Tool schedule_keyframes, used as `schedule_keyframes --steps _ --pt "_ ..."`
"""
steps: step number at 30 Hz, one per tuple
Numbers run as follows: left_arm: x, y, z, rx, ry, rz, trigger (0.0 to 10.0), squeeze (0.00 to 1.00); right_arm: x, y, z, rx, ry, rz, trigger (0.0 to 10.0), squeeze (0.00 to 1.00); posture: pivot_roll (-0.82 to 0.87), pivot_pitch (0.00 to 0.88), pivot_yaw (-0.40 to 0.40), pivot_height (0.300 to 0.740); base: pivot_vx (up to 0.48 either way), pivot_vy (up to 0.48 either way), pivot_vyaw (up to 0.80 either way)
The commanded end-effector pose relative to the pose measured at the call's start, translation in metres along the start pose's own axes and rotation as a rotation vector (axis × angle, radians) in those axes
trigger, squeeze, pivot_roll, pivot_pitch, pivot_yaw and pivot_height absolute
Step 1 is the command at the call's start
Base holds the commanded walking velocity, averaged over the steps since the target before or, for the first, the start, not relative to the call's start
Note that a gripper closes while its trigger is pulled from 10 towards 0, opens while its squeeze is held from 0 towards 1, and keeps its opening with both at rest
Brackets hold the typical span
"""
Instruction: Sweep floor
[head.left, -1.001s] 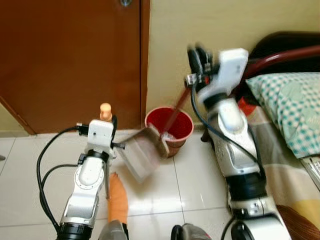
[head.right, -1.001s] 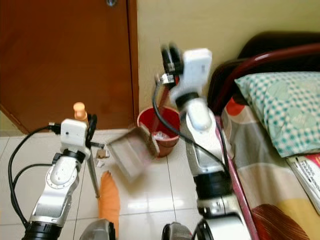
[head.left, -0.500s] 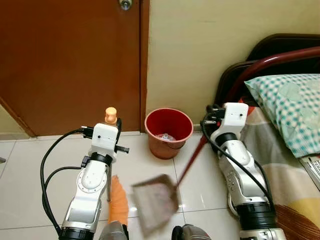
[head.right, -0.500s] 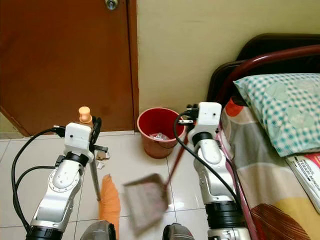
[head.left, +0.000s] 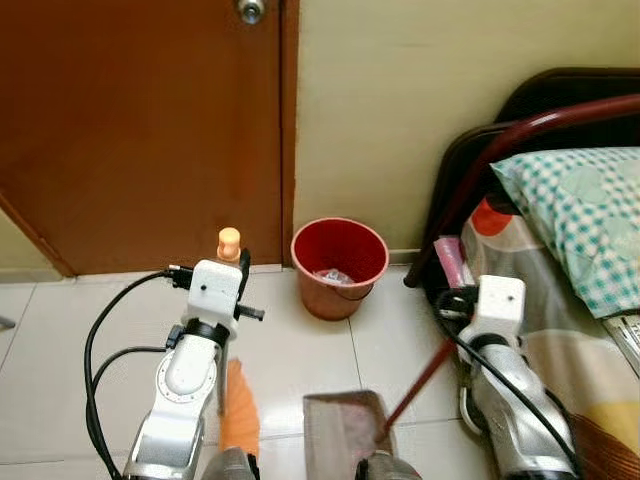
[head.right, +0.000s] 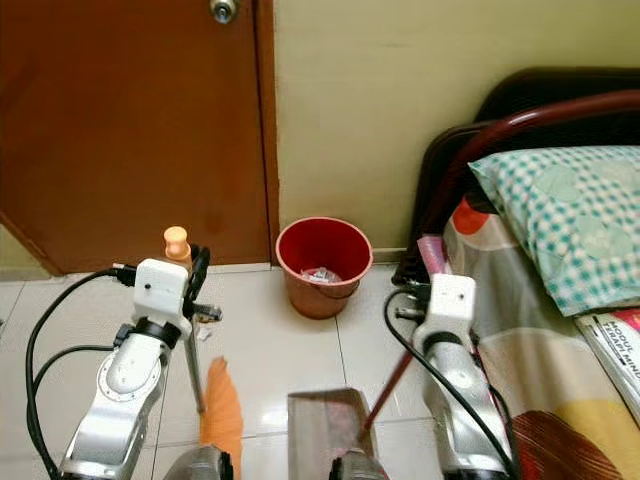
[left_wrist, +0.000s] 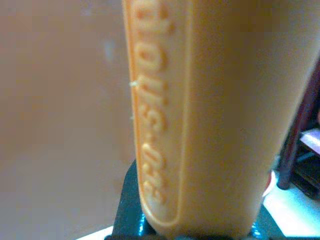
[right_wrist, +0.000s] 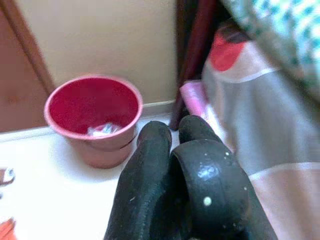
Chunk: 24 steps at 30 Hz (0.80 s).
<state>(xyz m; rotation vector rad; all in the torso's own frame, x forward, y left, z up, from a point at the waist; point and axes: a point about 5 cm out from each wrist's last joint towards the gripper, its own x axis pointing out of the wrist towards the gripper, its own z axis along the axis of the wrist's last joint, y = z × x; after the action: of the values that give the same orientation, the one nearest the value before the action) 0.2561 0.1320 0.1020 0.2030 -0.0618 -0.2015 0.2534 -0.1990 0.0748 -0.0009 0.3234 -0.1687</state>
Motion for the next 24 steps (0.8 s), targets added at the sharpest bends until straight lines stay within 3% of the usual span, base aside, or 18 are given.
schedule_keyframes --steps 1,6,10,13,14,24 --pt "-0.003 -0.006 -0.009 -0.016 0.059 -0.025 10.0 0.0 -0.006 -0.015 -0.005 -0.07 0.066 -0.039 10.0 0.0 0.0 0.097 -0.054 0.74 0.0 0.0 0.0" --pt "0.003 -0.004 -0.004 -0.019 0.042 -0.022 10.0 0.0 -0.015 -0.033 -0.001 -0.05 0.137 -0.073 10.0 0.0 -0.01 0.099 -0.053 0.74 0.0 0.0 0.0" --pt "0.004 0.0 -0.005 -0.016 0.044 0.003 10.0 0.0 -0.015 -0.033 0.002 -0.03 0.121 -0.072 10.0 0.0 -0.03 0.098 -0.053 0.74 0.0 0.0 0.0" --pt "0.003 0.001 -0.005 -0.015 0.044 0.01 10.0 0.0 -0.006 -0.025 0.014 0.096 0.026 -0.075 10.0 0.0 -0.03 0.098 -0.053 0.74 0.0 0.0 0.0" --pt "0.004 0.0 -0.005 -0.016 0.044 0.009 10.0 0.0 0.001 -0.022 0.027 0.111 -0.052 -0.077 10.0 0.0 -0.03 0.098 -0.035 0.74 0.0 0.0 0.0" --pt "0.007 -0.001 -0.003 -0.017 0.043 0.005 10.0 0.0 0.018 -0.007 0.05 0.121 -0.174 -0.071 10.0 0.0 -0.01 0.099 -0.032 0.74 0.0 0.0 0.0"
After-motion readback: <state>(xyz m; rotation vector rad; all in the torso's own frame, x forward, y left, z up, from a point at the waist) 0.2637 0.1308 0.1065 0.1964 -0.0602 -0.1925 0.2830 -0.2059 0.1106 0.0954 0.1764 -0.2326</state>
